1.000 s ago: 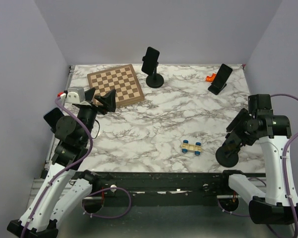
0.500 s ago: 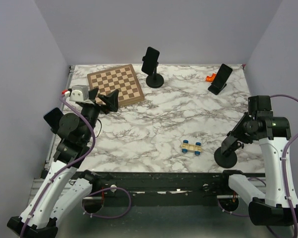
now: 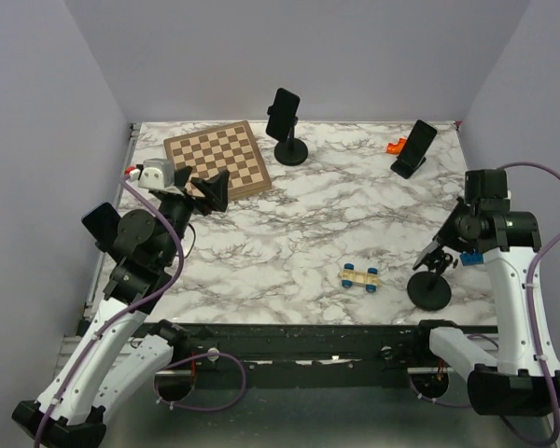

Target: Remove the phone from the phone stand

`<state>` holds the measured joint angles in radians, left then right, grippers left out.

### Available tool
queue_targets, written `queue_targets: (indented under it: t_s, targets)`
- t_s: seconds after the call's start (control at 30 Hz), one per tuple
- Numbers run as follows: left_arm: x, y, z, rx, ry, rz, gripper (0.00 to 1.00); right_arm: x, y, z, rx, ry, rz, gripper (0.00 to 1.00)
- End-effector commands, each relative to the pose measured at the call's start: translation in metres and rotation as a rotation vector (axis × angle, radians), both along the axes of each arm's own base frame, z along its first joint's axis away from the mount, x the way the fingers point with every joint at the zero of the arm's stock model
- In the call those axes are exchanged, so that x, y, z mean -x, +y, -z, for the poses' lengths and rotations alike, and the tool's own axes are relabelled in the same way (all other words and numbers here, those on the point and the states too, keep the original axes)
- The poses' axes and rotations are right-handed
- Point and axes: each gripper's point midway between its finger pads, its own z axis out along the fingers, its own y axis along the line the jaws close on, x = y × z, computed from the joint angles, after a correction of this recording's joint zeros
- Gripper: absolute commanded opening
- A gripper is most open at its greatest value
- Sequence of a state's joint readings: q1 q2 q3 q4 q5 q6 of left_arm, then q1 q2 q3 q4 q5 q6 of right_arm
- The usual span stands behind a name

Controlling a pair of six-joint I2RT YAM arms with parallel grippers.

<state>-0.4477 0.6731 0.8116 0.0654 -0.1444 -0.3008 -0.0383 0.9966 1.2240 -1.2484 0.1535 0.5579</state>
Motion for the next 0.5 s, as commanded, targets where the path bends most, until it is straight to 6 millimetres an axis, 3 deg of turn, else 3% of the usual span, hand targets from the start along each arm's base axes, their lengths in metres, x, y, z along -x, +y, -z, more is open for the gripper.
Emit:
queue_targets:
  t_s: [0.0, 0.1, 0.23, 0.33, 0.47]
  targets:
    - [0.004, -0.011, -0.010, 0.000, -0.008, 0.052, 0.98, -0.052, -0.007, -0.020, 0.059, -0.151, -0.043, 0.01]
    - [0.003, -0.018, -0.008, -0.003, -0.001, 0.085, 0.96, -0.072, 0.001, -0.019, 0.035, -0.192, -0.103, 0.01]
    - [0.005, -0.041, -0.004, -0.046, -0.010, 0.201, 0.86, -0.099, 0.017, -0.029, -0.004, -0.282, -0.208, 0.01]
    - [0.003, -0.057, 0.005, -0.049, 0.017, 0.277, 0.86, -0.118, 0.043, -0.042, -0.088, -0.382, -0.341, 0.01]
    - [0.000, -0.078, 0.017, -0.059, 0.073, 0.362, 0.86, -0.129, 0.073, -0.035, -0.187, -0.383, -0.501, 0.01]
